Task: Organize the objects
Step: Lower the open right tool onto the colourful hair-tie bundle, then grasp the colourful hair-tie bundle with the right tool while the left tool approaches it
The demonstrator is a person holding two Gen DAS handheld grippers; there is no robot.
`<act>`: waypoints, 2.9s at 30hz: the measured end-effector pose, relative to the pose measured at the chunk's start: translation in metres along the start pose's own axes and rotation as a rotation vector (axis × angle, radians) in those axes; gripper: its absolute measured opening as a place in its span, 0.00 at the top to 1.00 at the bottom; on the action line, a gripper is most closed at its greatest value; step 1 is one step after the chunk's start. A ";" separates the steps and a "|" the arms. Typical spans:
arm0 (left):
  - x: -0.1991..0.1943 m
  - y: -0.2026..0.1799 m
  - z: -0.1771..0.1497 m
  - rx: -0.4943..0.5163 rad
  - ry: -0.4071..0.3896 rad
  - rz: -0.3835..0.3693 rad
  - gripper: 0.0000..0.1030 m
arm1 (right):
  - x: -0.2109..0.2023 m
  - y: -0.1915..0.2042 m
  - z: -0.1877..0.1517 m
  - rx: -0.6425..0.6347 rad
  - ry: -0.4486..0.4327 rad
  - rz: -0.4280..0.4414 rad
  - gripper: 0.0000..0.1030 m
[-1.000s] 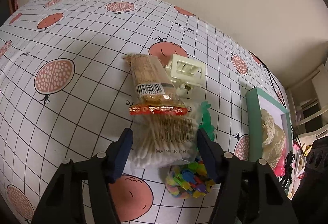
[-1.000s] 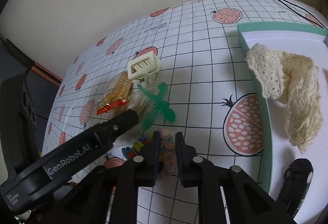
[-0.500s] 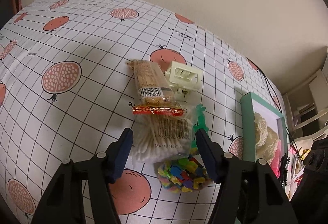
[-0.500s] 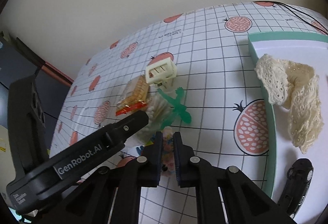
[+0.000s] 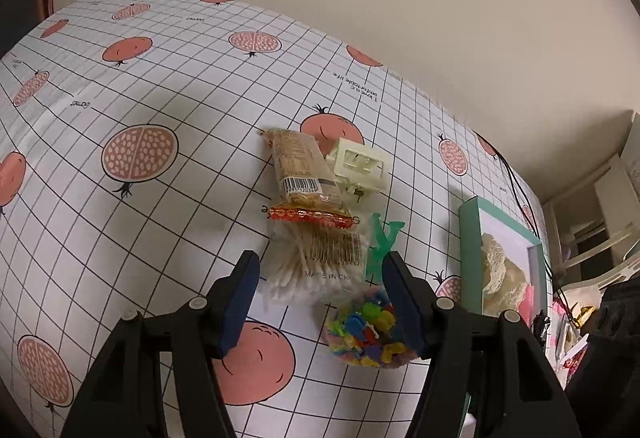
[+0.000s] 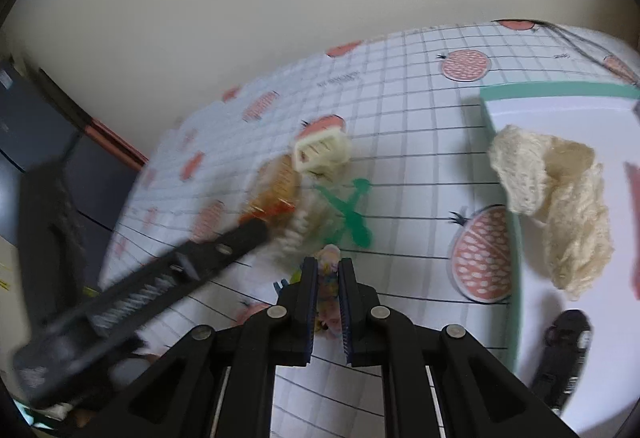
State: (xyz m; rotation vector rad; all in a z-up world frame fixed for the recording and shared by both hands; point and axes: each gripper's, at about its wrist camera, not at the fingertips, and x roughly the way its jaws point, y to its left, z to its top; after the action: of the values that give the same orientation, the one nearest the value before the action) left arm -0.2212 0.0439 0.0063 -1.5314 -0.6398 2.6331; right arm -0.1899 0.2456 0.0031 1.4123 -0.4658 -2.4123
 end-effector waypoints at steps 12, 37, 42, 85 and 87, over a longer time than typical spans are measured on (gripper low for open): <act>0.010 -0.014 -0.013 0.090 0.080 0.007 0.37 | 0.010 -0.014 -0.001 0.032 0.038 -0.071 0.89; 0.029 -0.006 -0.029 0.024 0.220 -0.084 0.37 | 0.002 -0.047 0.000 0.220 0.004 -0.022 0.89; 0.028 -0.009 -0.030 0.045 0.214 -0.073 0.37 | -0.003 -0.044 0.002 0.238 -0.022 0.036 0.89; 0.009 0.033 -0.027 -0.146 0.183 0.044 0.39 | 0.016 -0.004 -0.012 -0.084 0.106 -0.085 0.49; 0.009 0.033 -0.029 -0.146 0.187 0.043 0.39 | 0.019 -0.003 -0.014 -0.091 0.110 -0.090 0.45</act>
State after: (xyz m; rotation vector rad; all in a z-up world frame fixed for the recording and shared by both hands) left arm -0.1951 0.0250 -0.0256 -1.8223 -0.8078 2.4803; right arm -0.1871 0.2385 -0.0192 1.5470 -0.2680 -2.3762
